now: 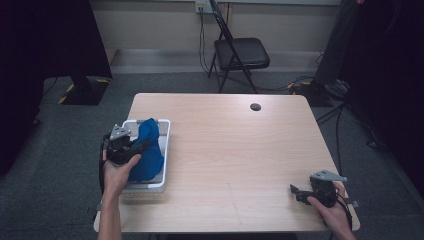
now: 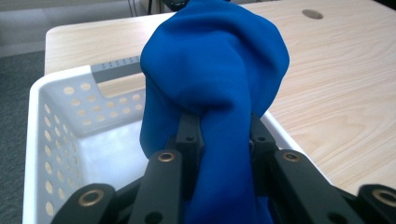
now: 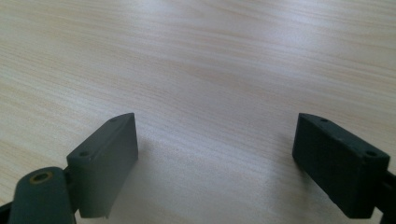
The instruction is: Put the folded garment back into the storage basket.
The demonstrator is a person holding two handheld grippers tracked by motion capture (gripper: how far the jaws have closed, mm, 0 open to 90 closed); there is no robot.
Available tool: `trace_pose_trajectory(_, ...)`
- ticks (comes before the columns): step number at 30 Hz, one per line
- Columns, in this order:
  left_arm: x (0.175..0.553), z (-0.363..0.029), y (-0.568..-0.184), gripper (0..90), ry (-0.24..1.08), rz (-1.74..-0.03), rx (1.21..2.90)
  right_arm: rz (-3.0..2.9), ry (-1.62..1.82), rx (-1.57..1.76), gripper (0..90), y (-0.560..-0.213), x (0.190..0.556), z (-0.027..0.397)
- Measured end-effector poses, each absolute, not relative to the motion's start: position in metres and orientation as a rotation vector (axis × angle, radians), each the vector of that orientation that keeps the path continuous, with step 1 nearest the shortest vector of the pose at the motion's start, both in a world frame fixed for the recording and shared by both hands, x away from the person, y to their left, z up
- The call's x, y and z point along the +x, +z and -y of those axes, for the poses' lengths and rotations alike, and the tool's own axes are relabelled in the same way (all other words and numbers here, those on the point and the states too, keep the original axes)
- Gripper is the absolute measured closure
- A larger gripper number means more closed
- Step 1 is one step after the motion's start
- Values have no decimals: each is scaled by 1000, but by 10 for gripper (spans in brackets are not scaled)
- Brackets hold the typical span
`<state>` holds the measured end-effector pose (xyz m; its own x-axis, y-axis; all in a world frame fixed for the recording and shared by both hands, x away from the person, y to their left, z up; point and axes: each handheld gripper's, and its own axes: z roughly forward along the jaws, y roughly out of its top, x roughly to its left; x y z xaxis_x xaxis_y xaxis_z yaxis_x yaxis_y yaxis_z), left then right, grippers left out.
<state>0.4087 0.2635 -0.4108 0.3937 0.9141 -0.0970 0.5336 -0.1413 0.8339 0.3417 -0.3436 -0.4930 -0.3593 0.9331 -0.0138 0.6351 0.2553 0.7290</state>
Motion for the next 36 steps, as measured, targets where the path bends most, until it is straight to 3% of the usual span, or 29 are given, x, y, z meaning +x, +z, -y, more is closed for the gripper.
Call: trace_pose_trajectory(36,434,-250,-439,729,547,-1325,2000,-2095,895,1414,129,-493,342,344)
